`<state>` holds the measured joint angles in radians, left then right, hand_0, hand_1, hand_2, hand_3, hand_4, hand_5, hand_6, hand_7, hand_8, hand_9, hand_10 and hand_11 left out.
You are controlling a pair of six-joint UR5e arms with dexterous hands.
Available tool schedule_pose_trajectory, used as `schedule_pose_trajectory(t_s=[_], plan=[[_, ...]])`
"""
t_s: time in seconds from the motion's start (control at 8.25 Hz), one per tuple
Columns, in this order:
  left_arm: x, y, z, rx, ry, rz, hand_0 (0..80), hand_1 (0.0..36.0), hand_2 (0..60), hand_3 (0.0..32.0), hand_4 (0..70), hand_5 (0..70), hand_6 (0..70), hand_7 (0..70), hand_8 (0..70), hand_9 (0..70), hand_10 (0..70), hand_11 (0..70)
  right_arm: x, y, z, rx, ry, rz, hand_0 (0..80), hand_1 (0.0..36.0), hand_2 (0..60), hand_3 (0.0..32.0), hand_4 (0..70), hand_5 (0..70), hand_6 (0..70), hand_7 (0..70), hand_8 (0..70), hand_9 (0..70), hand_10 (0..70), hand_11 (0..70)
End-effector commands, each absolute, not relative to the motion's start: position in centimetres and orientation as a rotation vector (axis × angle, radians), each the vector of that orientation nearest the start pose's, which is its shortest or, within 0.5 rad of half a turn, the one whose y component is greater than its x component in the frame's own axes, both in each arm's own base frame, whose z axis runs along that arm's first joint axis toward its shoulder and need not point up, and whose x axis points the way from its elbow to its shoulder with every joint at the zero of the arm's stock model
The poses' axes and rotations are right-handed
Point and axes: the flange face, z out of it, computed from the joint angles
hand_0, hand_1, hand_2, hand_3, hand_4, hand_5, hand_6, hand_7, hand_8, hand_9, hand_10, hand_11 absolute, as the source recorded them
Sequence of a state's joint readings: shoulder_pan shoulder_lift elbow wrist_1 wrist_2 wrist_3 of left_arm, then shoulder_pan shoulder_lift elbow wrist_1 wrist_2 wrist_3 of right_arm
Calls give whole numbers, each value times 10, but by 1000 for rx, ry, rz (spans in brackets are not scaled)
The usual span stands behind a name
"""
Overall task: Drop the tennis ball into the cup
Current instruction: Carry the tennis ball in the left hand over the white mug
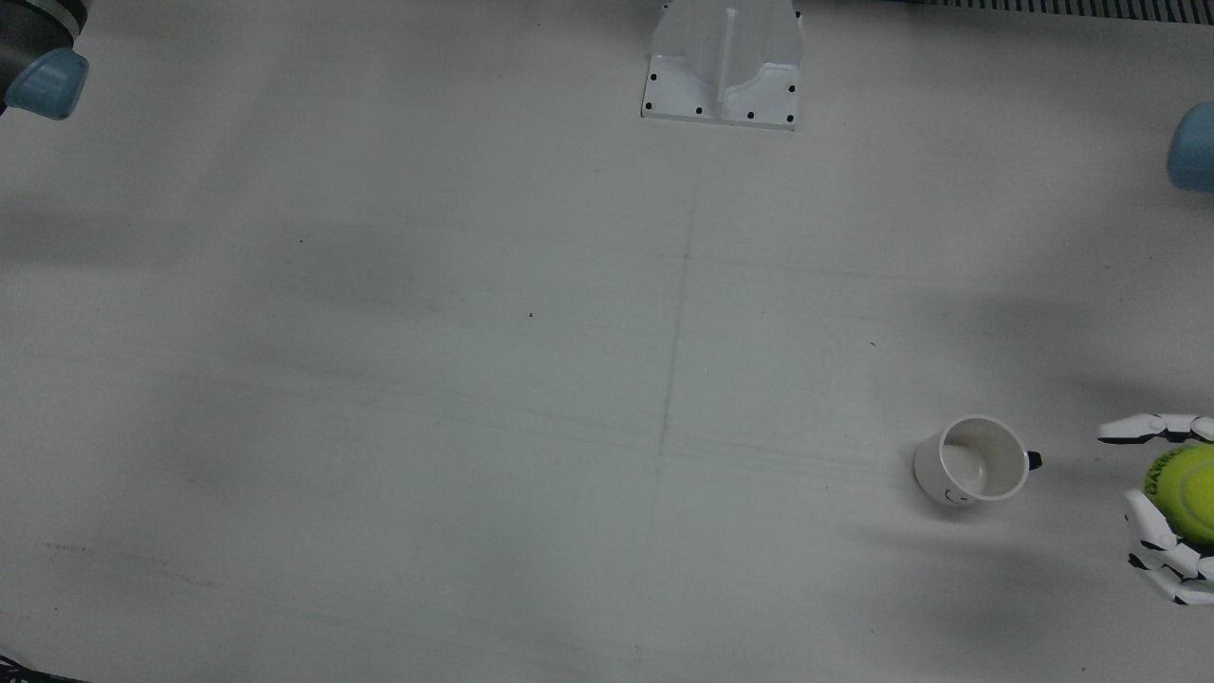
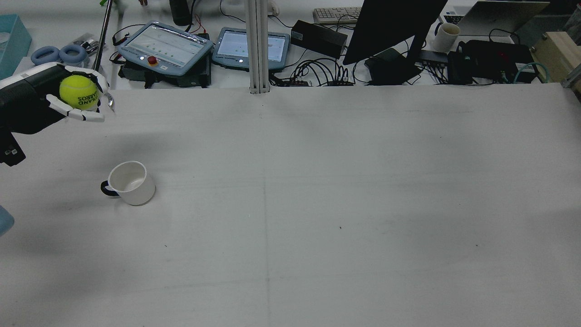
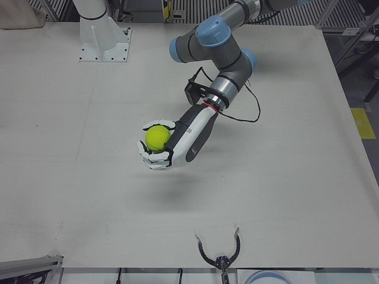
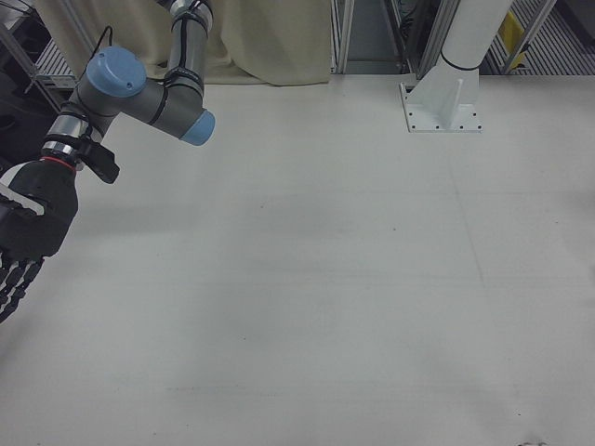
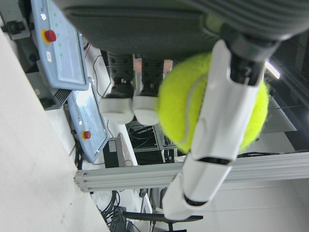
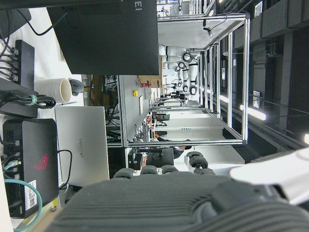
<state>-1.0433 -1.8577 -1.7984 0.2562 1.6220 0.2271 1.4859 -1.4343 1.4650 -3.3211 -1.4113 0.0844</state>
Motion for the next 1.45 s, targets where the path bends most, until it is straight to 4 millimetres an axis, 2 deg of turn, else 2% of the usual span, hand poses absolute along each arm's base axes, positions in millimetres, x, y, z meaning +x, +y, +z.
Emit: schedule_pose_trajectory(t_s=[0.0,0.12,0.24,0.36,0.48,0.61,0.73,0.97,1.09,1.21,1.33], plan=[[223,-541,474,-444,2077,-1489,800,360,202,0,547,354,700,700,664,700,571,700,104,-543,685,-16,1987,-2297,0,0,0,0,0,0,0,0,0,0,0,0],[226,-539,473,-450,2075,-1484,800,360,216,0,541,353,700,700,658,700,564,700,104,-543,685,-16,1987,-2297,0,0,0,0,0,0,0,0,0,0,0,0],[226,-540,474,-448,2074,-1486,800,360,204,0,535,346,700,700,653,700,562,700,104,-543,685,-16,1987,-2297,0,0,0,0,0,0,0,0,0,0,0,0],[225,-540,474,-452,2075,-1490,800,360,227,0,534,367,700,700,648,700,556,700,104,-543,685,-16,1987,-2297,0,0,0,0,0,0,0,0,0,0,0,0],[220,-540,474,-447,2085,-1488,800,360,277,0,508,345,700,700,611,700,516,700,104,-543,685,-16,1987,-2297,0,0,0,0,0,0,0,0,0,0,0,0],[213,-530,489,-445,2081,-1493,800,359,338,0,471,271,700,700,558,700,459,670,104,-543,685,-16,1987,-2297,0,0,0,0,0,0,0,0,0,0,0,0],[204,-516,496,-445,2079,-1495,800,360,344,0,476,279,700,700,568,700,467,682,104,-543,685,-16,1987,-2297,0,0,0,0,0,0,0,0,0,0,0,0],[203,-511,482,-452,2103,-1465,800,360,402,0,491,304,700,700,569,700,469,686,104,-543,685,-16,1987,-2297,0,0,0,0,0,0,0,0,0,0,0,0],[206,-512,478,-455,2104,-1461,800,360,426,0,499,280,700,700,575,700,467,682,104,-543,685,-16,1987,-2297,0,0,0,0,0,0,0,0,0,0,0,0],[205,-512,479,-451,2104,-1463,757,344,484,0,477,253,700,700,528,700,432,627,104,-543,685,-16,1987,-2297,0,0,0,0,0,0,0,0,0,0,0,0],[204,-512,480,-449,2106,-1469,685,265,113,0,327,175,606,667,269,353,176,277,104,-543,685,-16,1987,-2297,0,0,0,0,0,0,0,0,0,0,0,0]])
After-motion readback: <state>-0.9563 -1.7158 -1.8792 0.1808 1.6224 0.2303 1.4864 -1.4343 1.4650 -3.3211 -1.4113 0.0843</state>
